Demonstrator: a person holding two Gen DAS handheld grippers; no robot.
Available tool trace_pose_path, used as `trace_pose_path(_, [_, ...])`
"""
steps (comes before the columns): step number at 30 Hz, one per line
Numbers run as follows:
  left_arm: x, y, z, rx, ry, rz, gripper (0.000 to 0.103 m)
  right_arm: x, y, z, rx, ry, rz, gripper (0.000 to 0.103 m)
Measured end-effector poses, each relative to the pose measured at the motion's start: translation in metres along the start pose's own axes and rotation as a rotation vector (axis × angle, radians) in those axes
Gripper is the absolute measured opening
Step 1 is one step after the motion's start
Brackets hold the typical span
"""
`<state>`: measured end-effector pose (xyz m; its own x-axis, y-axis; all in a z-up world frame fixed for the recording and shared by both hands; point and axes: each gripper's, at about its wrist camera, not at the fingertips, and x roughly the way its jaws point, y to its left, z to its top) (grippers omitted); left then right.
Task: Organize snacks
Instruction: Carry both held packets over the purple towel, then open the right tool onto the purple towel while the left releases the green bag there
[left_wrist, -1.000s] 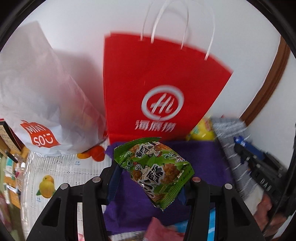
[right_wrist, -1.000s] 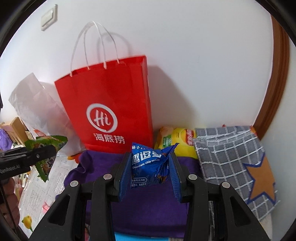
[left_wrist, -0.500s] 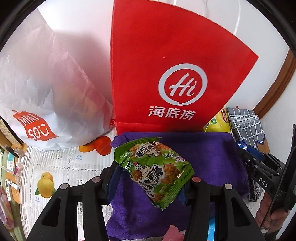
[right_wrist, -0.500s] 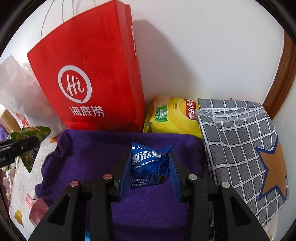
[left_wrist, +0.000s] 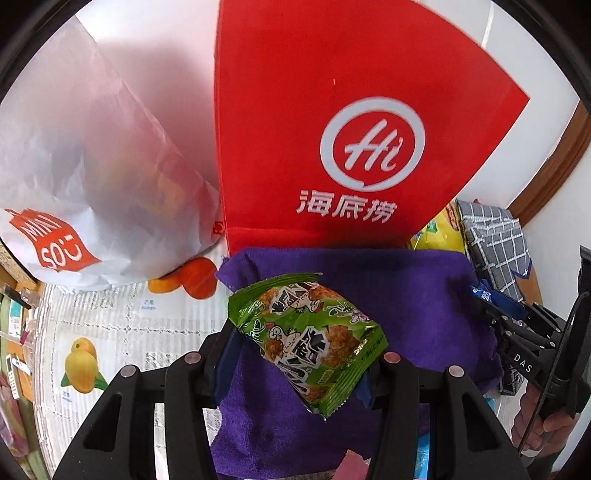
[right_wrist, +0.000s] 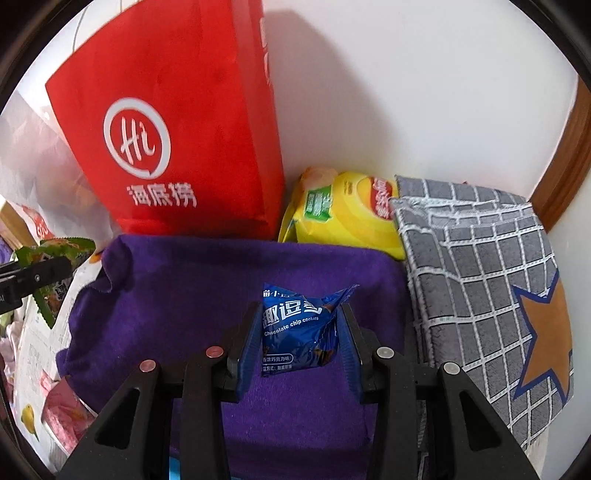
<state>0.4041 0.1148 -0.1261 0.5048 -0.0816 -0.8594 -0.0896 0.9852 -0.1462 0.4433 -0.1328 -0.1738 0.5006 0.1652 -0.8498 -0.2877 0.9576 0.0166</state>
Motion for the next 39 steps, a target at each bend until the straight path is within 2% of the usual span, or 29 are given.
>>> trace_pose_path(11, [0.020, -0.008, -0.004, 0.022, 0.073, 0.024, 0.049, 0.019, 0.007, -0.006, -0.024, 0.087, 0.009, 0.041])
trace_pose_path(17, [0.027, -0.009, -0.005, 0.018, 0.099, 0.022, 0.049, 0.016, 0.009, -0.007, -0.035, 0.080, 0.009, 0.042])
trace_pose_path(20, [0.028, -0.010, -0.006, 0.021, 0.107, 0.024, 0.049, 0.015, 0.008, -0.006, -0.033, 0.080, -0.005, 0.044])
trace_pose_path(22, [0.029, -0.011, -0.006, 0.022, 0.112, 0.024, 0.050, 0.013, 0.007, -0.004, -0.023, 0.079, -0.007, 0.049])
trace_pose_path(25, [0.032, -0.013, -0.006, 0.019, 0.130, 0.012, 0.050, 0.004, 0.005, -0.003, -0.010, 0.053, -0.007, 0.053])
trace_pose_path(28, [0.035, -0.014, -0.007, 0.021, 0.140, 0.009, 0.050, -0.006, 0.006, -0.001, -0.015, 0.030, -0.005, 0.064])
trace_pose_path(39, [0.039, -0.019, -0.008, 0.043, 0.150, -0.001, 0.051, -0.036, 0.006, 0.003, 0.003, -0.044, 0.006, 0.065])
